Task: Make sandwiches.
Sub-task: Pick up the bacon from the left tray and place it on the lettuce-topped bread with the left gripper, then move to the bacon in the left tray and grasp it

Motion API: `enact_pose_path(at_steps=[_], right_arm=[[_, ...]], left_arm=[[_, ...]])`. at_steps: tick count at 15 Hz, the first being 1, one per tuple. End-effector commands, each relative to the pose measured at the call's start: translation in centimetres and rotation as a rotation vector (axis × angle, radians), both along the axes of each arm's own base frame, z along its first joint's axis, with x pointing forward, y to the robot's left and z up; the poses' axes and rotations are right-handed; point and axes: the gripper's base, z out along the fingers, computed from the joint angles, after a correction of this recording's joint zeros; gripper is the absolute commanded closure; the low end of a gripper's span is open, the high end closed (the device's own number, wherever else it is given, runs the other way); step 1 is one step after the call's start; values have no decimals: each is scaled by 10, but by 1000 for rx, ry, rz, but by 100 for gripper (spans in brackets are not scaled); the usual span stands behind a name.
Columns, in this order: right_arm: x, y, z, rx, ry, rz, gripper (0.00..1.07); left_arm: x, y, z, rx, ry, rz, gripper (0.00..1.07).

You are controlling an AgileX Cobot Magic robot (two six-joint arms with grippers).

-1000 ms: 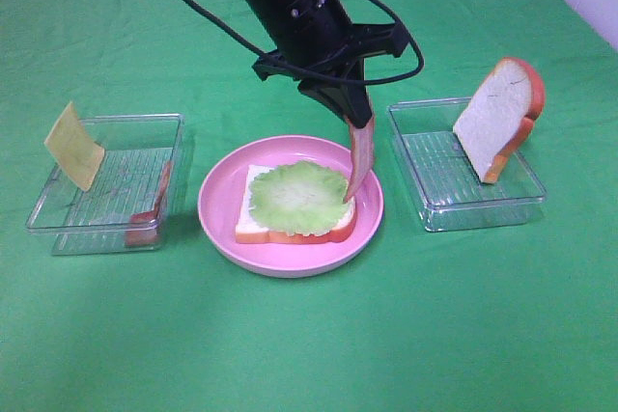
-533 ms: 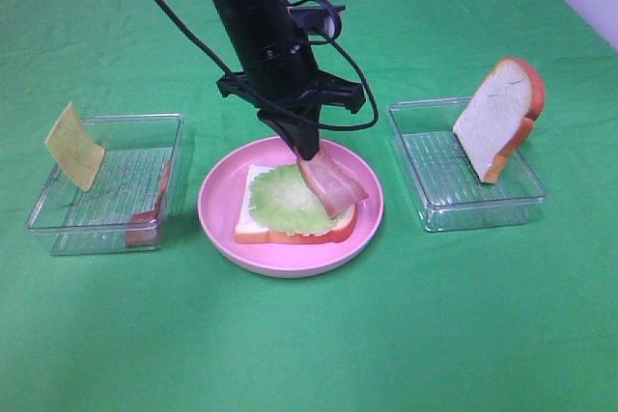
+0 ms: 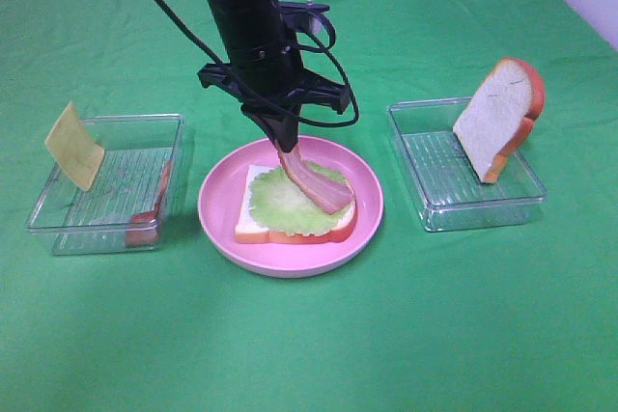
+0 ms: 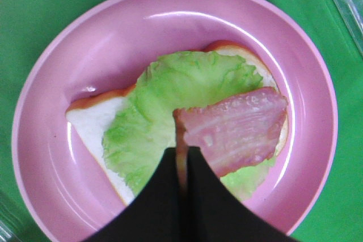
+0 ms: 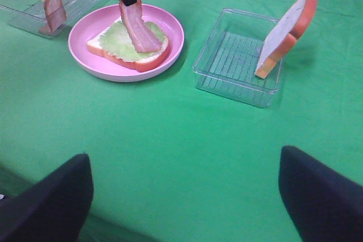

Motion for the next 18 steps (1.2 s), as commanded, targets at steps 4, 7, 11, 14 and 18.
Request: enact_pose_path(at_steps=[4,7,11,14,18], right_arm=[[-2,-1,-1,-8,-14,8,22],[-2,-1,-1,-8,-14,8,22],[-2,-1,-1,-8,-14,8,22],[-2,-1,-1,-8,-14,8,22],[-2,-1,-1,-8,-14,8,22]], left_arm=[[-1,2,-2,4,23,14,77],[-3,2,-2,6,50,11,40],[0,8,18,65,-5,3,32],[2,20,42,100,-83,45,32],[3,63,83,23,-98,151,32]])
